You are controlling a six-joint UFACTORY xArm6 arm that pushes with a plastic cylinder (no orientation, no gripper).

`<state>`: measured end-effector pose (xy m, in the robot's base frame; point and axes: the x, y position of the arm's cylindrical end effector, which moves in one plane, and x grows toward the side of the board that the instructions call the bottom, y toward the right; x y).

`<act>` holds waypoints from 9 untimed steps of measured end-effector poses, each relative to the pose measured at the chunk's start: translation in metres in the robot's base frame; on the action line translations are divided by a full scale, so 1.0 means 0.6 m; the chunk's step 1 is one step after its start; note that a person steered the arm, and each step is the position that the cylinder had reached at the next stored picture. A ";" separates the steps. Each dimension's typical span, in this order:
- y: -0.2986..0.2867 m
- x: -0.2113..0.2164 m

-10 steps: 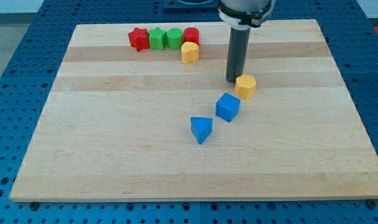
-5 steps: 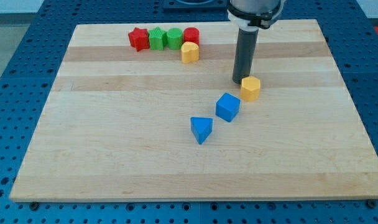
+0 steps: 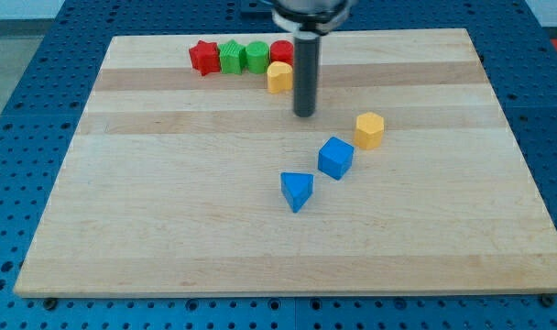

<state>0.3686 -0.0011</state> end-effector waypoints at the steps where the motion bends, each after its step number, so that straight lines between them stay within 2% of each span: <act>1: -0.079 -0.010; 2: -0.135 -0.047; 4: -0.141 -0.125; 9: 0.016 -0.133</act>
